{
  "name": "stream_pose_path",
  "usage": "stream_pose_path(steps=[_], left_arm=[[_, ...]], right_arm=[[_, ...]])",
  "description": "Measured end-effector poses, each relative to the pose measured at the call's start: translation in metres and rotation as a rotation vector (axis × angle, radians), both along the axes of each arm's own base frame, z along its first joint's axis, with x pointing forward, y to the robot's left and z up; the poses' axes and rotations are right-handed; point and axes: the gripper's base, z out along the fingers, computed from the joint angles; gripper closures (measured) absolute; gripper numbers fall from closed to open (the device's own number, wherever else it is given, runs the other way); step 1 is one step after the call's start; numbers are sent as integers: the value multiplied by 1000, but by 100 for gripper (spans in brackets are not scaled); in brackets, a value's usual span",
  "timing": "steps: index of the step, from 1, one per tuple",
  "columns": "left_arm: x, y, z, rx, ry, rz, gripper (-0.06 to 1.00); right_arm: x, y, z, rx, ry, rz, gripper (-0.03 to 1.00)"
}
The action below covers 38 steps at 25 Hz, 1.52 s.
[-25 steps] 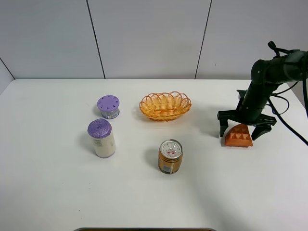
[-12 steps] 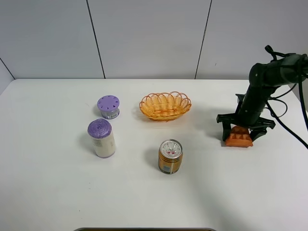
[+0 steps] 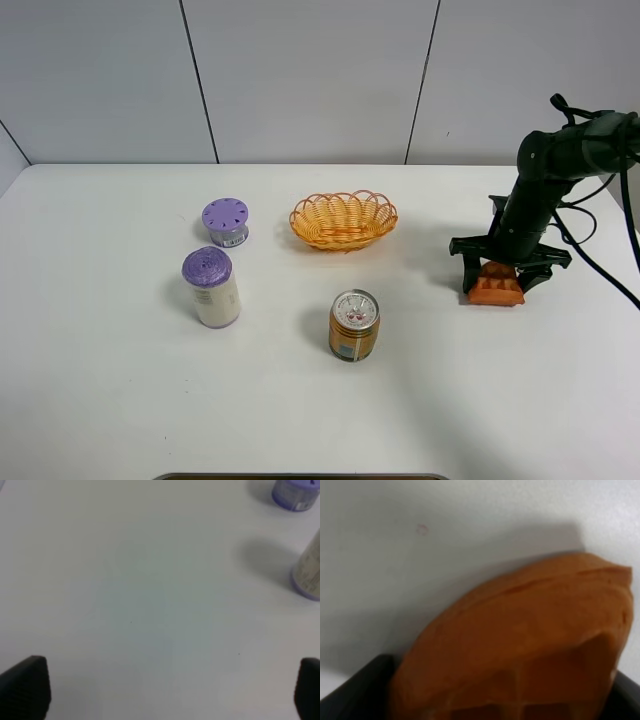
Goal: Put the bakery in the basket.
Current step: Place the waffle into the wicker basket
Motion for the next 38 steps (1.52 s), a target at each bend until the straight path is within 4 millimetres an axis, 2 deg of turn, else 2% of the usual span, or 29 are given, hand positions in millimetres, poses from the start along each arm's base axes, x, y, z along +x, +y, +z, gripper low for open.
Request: stream_pose_path(steps=[6, 10, 13, 19, 23, 28, 33, 38], left_arm=[[0, 0, 0, 0, 0, 0, -5], [0, 0, 0, 0, 0, 0, -5], [0, 0, 0, 0, 0, 0, -5], [0, 0, 0, 0, 0, 0, -5], [0, 0, 0, 0, 0, 0, -5], [0, 0, 0, 0, 0, 0, -5], [0, 0, 0, 0, 0, 0, -5], [0, 0, 0, 0, 0, 0, -5]], right_arm=[[0, 1, 0, 7, 6, -7, 27], [0, 2, 9, 20, -13, -12, 27], [0, 2, 33, 23, -77, -9, 27], [-4, 2, 96, 28, -265, 0, 27], [-7, 8, 120, 32, -357, 17, 27], [-1, 41, 134, 54, -428, 100, 27], [18, 81, 158, 98, -537, 158, 27], [42, 117, 162, 134, -584, 190, 27]])
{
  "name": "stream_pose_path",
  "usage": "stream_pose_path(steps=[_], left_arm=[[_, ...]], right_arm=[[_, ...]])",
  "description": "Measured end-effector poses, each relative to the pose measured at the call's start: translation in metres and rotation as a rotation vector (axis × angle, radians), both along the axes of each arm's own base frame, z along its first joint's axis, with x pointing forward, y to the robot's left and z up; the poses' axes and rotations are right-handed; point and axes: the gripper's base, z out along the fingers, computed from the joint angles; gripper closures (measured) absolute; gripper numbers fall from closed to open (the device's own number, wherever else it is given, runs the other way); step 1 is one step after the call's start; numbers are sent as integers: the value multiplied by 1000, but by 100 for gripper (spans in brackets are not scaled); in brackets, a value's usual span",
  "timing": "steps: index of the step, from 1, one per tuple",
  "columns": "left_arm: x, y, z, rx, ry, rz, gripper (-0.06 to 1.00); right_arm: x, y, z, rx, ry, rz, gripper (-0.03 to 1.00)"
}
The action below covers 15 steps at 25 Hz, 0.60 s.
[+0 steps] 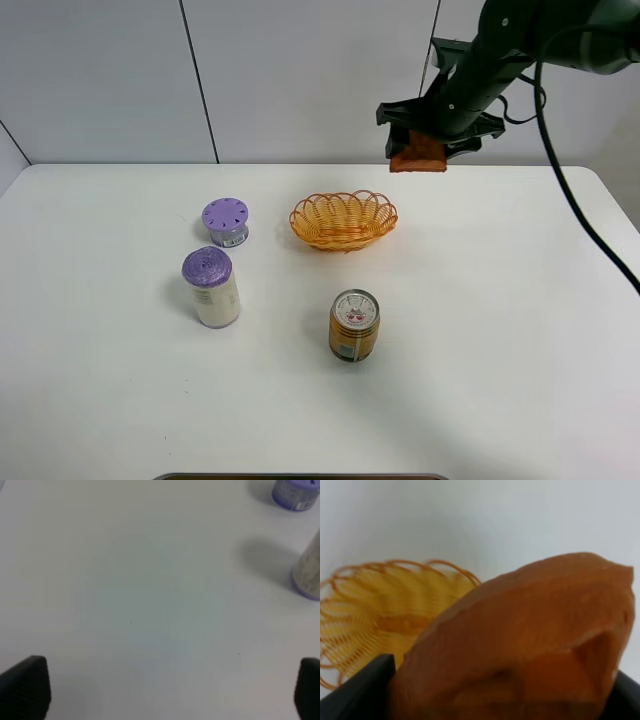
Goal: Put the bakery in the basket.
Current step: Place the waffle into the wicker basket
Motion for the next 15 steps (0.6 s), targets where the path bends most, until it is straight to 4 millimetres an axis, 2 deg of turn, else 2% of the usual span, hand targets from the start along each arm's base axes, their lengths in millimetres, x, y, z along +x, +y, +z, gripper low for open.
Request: stream_pose_path(steps=[4, 9, 15], left_arm=[[0, 0, 0, 0, 0, 0, -5], [0, 0, 0, 0, 0, 0, -5], [0, 0, 0, 0, 0, 0, -5]], right_arm=[[15, 30, -17, 18, 16, 37, 27], [21, 63, -49, 7, 59, 93, 27], [19, 81, -89, -22, 136, 126, 27]])
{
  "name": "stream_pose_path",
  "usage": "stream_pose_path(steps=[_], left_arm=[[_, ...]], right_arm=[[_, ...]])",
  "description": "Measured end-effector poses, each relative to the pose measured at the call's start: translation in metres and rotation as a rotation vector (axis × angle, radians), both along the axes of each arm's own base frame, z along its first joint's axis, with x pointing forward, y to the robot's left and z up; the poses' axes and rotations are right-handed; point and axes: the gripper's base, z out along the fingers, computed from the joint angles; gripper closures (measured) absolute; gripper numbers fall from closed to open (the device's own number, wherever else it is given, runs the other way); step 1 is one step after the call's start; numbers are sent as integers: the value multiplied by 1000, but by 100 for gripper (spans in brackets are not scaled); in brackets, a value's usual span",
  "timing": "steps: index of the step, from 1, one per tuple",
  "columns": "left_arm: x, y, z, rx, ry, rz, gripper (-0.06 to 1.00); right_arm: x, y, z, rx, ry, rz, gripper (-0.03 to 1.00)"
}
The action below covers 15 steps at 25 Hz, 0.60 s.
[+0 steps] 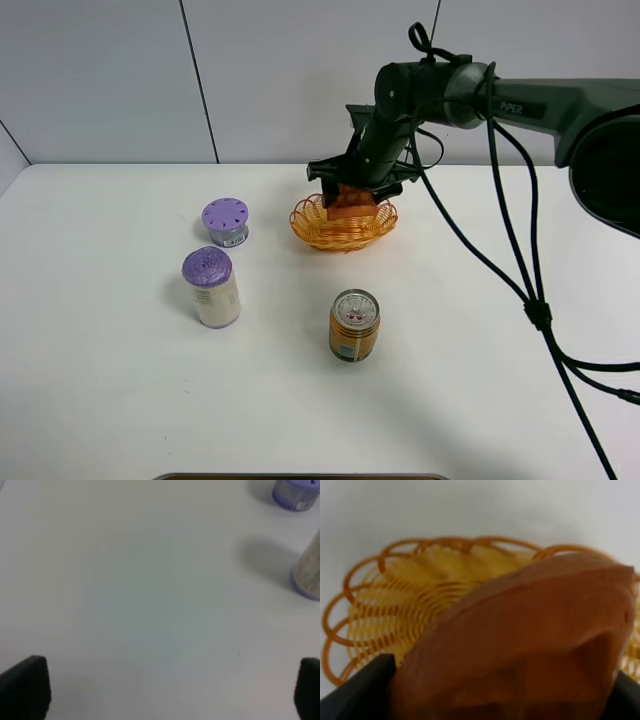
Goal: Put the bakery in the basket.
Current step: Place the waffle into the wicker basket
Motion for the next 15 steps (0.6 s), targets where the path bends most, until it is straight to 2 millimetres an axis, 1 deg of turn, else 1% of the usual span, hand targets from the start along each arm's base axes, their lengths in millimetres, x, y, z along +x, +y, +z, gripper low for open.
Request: stream_pose_path(steps=[6, 15], left_arm=[[0, 0, 0, 0, 0, 0, -5], [0, 0, 0, 0, 0, 0, -5]], right_arm=[[2, 2, -24, -12, 45, -5, 27], [3, 3, -27, -1, 42, -11, 27]])
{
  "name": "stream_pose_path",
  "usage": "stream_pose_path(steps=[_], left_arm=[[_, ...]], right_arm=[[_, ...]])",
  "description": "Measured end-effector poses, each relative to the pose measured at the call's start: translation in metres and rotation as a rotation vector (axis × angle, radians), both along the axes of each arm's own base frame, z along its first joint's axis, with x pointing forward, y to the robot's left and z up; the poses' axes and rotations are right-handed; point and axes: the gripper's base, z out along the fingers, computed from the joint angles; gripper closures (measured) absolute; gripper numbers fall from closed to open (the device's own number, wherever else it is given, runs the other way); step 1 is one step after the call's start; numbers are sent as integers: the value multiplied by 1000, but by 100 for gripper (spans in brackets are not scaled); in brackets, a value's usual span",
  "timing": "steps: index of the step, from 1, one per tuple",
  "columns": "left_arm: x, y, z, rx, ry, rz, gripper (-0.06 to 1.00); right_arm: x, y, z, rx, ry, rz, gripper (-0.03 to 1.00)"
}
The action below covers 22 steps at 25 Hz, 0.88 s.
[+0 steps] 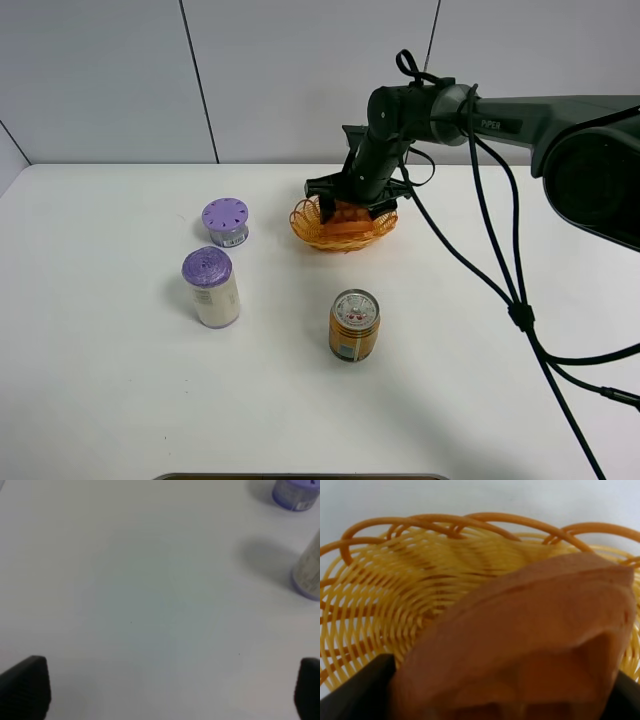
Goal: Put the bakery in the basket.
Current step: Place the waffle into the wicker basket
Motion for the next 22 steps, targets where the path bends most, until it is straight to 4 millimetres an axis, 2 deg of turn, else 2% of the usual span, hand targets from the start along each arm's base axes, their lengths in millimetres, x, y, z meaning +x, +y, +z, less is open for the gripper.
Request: stream_pose_path(steps=[3, 5, 8, 11, 15, 22], left_arm=[[0, 0, 0, 0, 0, 0, -5], [0, 0, 0, 0, 0, 0, -5], [0, 0, 0, 0, 0, 0, -5], [0, 0, 0, 0, 0, 0, -5], [0, 0, 0, 0, 0, 0, -5], [0, 0, 0, 0, 0, 0, -5]], right_arm=[[-1, 0, 0, 4, 14, -1, 9], [-2, 1, 0, 6, 26, 5, 2], [-3, 1, -1, 4, 29, 17, 0], [-6, 0, 8, 2, 38, 23, 0], [-14, -4, 46, 9, 16, 36, 0], [-48, -29, 135, -89, -22, 70, 0]])
